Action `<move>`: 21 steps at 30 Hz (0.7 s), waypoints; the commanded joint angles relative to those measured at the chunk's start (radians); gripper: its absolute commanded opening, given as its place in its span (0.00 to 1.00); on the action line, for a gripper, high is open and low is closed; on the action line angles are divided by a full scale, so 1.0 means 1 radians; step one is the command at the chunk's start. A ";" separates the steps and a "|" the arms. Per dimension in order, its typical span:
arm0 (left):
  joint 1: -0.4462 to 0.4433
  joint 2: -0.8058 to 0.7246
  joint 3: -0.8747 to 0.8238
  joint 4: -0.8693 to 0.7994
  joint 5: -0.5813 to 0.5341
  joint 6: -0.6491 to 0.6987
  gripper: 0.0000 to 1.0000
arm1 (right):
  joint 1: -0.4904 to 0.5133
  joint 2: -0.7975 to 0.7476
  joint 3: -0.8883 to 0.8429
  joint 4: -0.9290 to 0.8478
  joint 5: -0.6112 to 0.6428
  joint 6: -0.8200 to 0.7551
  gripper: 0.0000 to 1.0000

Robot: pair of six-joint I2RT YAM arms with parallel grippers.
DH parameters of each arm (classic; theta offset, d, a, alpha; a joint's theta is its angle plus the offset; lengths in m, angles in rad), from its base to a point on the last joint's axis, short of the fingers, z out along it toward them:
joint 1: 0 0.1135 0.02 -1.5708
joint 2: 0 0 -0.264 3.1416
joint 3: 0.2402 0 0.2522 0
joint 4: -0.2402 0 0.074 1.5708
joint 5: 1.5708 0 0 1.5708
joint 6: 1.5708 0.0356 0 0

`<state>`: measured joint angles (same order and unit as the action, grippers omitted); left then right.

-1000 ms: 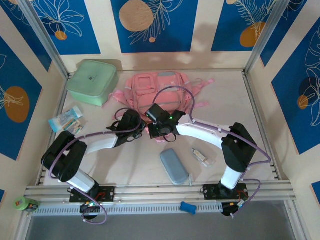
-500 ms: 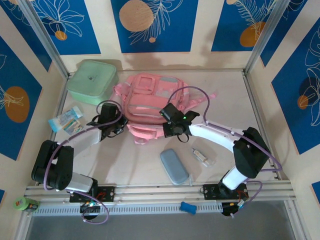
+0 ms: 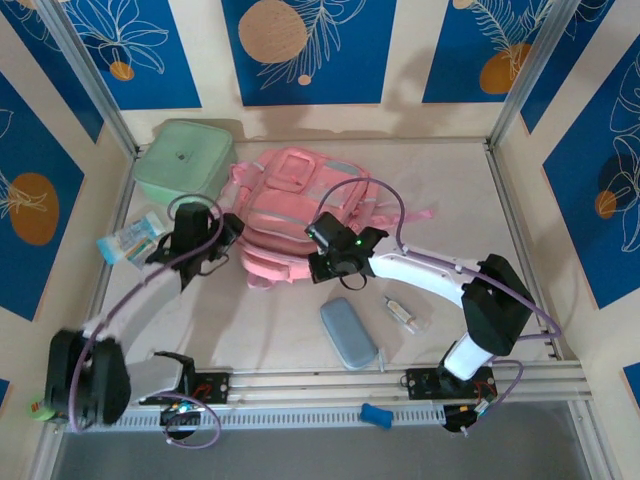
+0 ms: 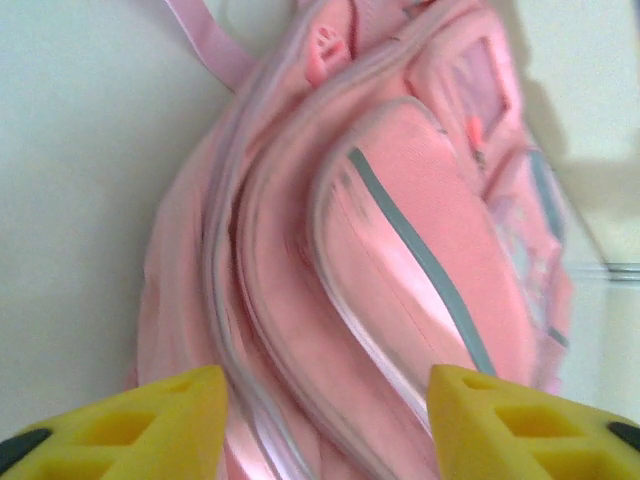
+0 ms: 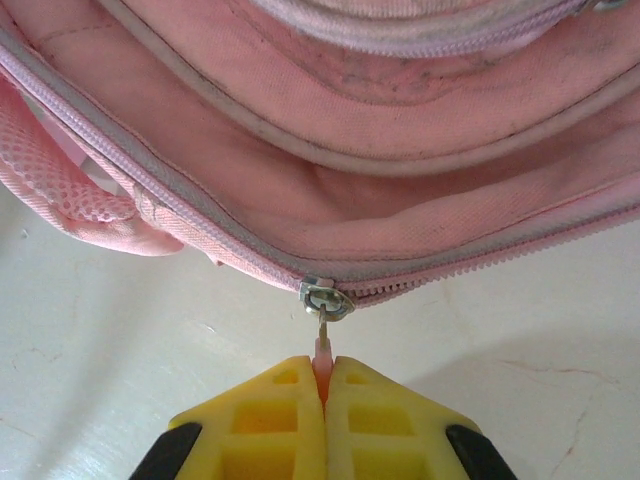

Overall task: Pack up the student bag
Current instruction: Zip the student bag at the top-center of the table.

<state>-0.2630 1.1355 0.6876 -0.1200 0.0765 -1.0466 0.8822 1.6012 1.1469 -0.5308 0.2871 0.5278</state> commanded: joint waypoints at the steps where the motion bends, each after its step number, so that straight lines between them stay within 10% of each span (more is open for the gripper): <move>1: -0.081 -0.068 -0.086 0.020 -0.038 -0.136 0.57 | 0.024 0.001 -0.021 0.030 -0.042 0.013 0.00; 9: -0.472 -0.027 -0.128 0.164 -0.298 -0.444 0.62 | 0.045 0.026 -0.027 0.036 -0.010 0.015 0.00; 21: -0.607 0.240 -0.043 0.267 -0.467 -0.672 0.64 | 0.053 0.020 -0.015 0.054 -0.003 0.007 0.00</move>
<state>-0.8574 1.3300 0.6048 0.0952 -0.3382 -1.6253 0.9165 1.6272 1.1290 -0.4862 0.2924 0.5320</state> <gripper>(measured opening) 0.640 0.052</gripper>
